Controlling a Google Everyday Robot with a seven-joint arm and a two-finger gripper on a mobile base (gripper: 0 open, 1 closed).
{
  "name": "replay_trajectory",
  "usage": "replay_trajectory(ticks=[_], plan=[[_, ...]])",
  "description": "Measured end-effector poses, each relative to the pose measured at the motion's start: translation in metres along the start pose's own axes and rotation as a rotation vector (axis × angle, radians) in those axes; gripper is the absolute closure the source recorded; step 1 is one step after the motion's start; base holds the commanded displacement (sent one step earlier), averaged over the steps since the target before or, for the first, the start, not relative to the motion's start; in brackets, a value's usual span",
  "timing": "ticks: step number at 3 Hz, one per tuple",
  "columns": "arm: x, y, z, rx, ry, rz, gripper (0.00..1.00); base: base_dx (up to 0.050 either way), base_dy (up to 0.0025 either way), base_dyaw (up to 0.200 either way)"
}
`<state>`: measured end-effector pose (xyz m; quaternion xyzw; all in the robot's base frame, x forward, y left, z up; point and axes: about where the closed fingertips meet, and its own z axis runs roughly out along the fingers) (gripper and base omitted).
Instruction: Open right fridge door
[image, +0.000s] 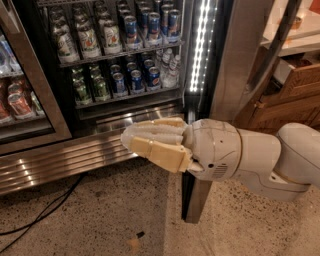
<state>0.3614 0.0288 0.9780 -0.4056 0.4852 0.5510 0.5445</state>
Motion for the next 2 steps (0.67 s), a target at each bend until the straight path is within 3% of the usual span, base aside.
replay_trajectory(ticks=[1, 2], plan=[[0.0000, 0.0000, 0.0000, 0.000, 0.000, 0.000, 1.00, -0.050, 0.00008, -0.001], [0.0000, 0.0000, 0.0000, 0.000, 0.000, 0.000, 1.00, 0.000, 0.00000, 0.000]])
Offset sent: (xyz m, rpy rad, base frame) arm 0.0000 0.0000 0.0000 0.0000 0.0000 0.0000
